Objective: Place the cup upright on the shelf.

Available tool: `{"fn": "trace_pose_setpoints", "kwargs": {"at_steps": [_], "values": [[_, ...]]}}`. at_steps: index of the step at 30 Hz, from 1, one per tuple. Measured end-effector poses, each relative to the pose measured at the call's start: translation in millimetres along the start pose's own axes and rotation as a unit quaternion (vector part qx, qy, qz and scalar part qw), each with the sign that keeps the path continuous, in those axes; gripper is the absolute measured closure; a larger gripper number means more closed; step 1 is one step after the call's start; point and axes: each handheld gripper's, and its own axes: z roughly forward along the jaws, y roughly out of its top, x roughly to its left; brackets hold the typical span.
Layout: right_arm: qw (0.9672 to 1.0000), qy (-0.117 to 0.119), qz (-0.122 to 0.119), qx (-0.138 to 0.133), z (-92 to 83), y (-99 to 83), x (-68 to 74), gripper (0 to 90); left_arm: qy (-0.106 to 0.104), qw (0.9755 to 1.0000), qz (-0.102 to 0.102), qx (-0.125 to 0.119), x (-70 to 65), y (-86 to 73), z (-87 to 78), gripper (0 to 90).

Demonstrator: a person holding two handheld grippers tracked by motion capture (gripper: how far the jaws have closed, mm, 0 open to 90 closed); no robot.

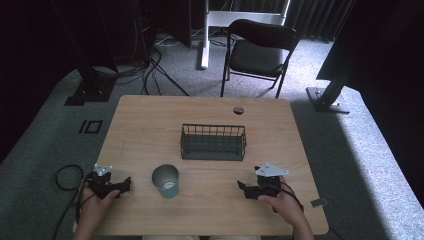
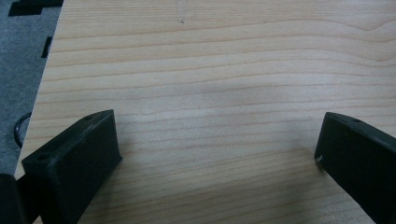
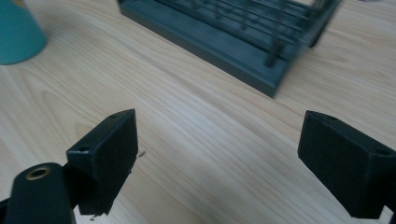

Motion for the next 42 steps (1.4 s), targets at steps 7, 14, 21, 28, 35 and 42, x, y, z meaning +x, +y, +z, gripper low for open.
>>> {"fn": "trace_pose_setpoints", "kwargs": {"at_steps": [7, 14, 21, 28, 35, 42], "values": [[0.9995, 0.020, -0.021, -0.010, 8.3, 10.4, 15.3, 11.9, 0.000, 1.0000, 0.000, 0.000, 0.0, 0.0, 0.0, 0.2], [0.9979, 0.049, -0.042, -0.011, 17.4, 19.4, 31.8, 11.9, 0.000, 1.0000, 0.000, 0.000, 0.0, 0.0, 0.0, 0.2], [0.9954, 0.076, -0.056, -0.015, 24.4, 28.7, 46.6, 12.0, 0.000, 1.0000, 0.000, 0.000, 0.0, 0.0, 0.0, 0.2], [0.9923, 0.099, -0.072, -0.020, 30.1, 36.4, 59.8, 11.9, 0.000, 1.0000, 0.000, 0.000, 0.0, 0.0, 0.0, 0.2], [0.9884, 0.123, -0.086, -0.028, 40.0, 43.0, 75.0, 12.0, -0.001, 1.0000, 0.001, 0.000, -0.1, 0.0, 0.0, 0.2], [0.9847, 0.141, -0.099, -0.028, 50.3, 47.8, 88.8, 12.0, -0.001, 1.0000, 0.001, 0.000, -0.1, 0.0, 0.0, 0.2]]}}
